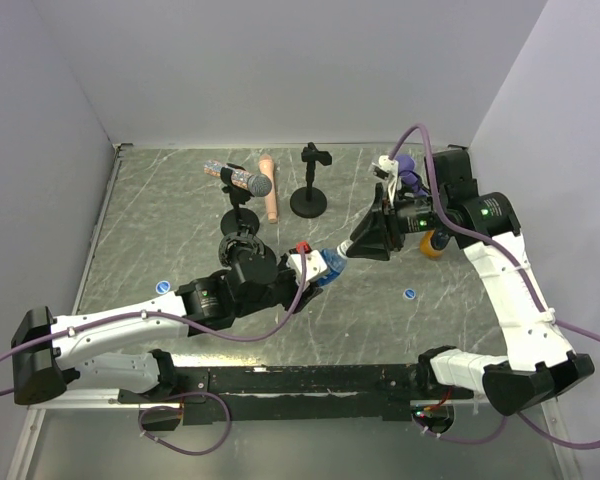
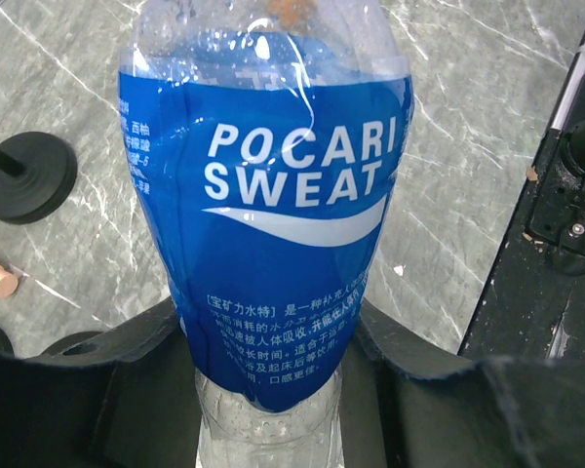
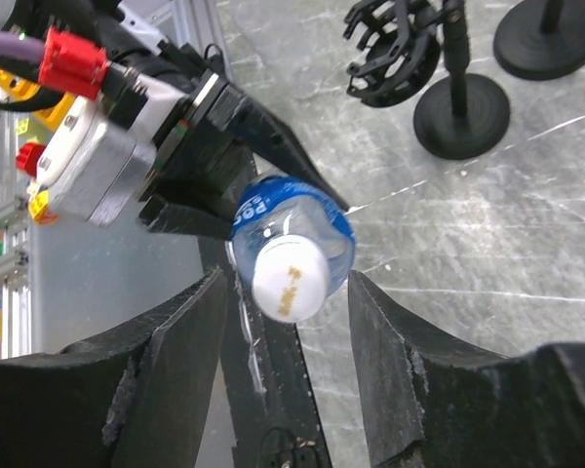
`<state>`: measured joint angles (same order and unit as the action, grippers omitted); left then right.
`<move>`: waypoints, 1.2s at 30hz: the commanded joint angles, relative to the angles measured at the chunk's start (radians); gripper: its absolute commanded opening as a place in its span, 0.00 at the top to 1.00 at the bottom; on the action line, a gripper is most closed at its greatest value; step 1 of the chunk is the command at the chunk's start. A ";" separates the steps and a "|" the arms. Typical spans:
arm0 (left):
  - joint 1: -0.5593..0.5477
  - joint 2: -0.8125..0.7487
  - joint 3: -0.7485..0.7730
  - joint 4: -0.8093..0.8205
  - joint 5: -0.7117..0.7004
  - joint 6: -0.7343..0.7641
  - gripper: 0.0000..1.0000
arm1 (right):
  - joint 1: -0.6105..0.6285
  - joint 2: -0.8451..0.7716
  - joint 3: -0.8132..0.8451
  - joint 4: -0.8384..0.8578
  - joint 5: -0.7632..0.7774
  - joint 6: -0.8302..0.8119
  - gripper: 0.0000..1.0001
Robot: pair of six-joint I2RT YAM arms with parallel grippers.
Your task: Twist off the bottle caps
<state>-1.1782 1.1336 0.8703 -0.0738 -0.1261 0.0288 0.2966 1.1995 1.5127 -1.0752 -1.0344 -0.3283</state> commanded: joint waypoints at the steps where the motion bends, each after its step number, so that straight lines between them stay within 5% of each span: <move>1: 0.009 -0.026 0.027 0.025 0.031 -0.021 0.92 | 0.018 0.009 0.041 -0.034 -0.020 -0.032 0.38; 8: 0.009 -0.014 0.032 0.026 0.045 -0.021 0.92 | 0.041 0.034 0.063 -0.008 -0.006 -0.009 0.39; 12: 0.011 -0.009 0.036 0.026 0.037 -0.021 0.92 | 0.045 0.043 0.073 -0.034 -0.007 -0.029 0.67; 17: 0.029 -0.020 0.030 0.029 0.066 -0.064 0.93 | 0.045 0.038 0.080 -0.086 -0.021 -0.095 0.78; 23: 0.055 -0.063 0.027 -0.026 0.117 0.012 0.93 | 0.064 0.086 0.179 -0.270 -0.127 -0.342 0.81; 27: 0.101 -0.113 0.015 -0.052 0.225 0.055 0.93 | 0.134 0.124 0.265 -0.496 -0.083 -0.686 0.82; 30: 0.123 -0.139 0.013 -0.073 0.276 0.085 0.93 | 0.212 0.054 0.177 -0.488 0.026 -0.869 0.83; 32: 0.132 -0.149 0.015 -0.081 0.284 0.091 0.93 | 0.251 -0.003 0.111 -0.369 0.115 -0.813 0.84; 34: 0.135 -0.149 0.021 -0.099 0.280 0.094 0.93 | 0.251 -0.006 0.121 -0.312 0.140 -0.747 0.79; 36: 0.135 -0.140 0.024 -0.109 0.269 0.089 0.93 | 0.237 0.014 0.170 -0.241 0.134 -0.581 0.46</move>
<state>-1.0668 1.0260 0.8696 -0.2184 0.1566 0.1223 0.5438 1.2243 1.6417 -1.2793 -0.9623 -1.0153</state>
